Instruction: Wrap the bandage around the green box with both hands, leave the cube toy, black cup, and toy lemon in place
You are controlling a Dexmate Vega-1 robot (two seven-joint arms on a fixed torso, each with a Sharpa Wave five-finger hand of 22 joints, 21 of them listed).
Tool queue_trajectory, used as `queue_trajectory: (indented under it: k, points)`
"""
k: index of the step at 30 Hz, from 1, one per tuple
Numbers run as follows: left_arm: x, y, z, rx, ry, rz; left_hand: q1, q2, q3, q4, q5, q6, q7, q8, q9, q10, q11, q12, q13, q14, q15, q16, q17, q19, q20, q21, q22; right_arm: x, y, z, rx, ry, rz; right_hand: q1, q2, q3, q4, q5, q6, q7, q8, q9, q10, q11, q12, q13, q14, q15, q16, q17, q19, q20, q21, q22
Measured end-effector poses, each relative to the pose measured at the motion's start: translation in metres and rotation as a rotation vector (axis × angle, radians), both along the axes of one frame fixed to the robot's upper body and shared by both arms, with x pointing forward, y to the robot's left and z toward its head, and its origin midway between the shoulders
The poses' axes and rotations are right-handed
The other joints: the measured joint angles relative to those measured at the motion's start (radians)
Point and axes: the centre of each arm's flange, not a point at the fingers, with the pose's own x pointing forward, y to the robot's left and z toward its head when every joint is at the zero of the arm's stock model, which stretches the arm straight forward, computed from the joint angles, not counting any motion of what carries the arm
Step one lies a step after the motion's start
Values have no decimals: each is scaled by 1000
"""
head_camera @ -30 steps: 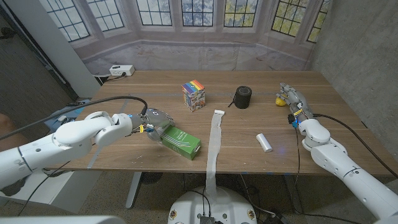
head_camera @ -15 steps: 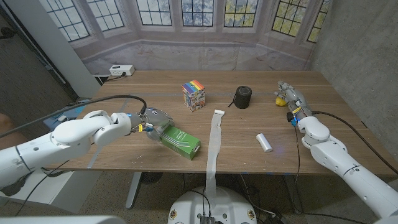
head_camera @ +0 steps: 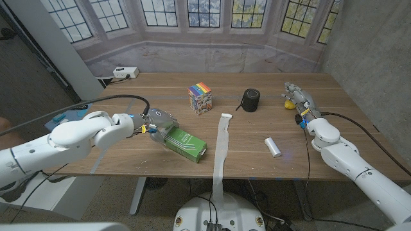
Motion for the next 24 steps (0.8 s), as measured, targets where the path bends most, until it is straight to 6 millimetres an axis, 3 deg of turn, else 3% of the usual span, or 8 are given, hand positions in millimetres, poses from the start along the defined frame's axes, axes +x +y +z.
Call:
queue_trajectory:
  k: [24]
  points:
    - [-1,-9,10,-44,-24,-24,-4,4,2,2,0,-2,-2,17,9,0,0,12,14,3,4,0,5,0,0,0,0,-13,21,12,-136,34,-24,0,0,3,-3,0,0,0,0,0,0,0,0,0,0,0,0,0,0,0,0,0]
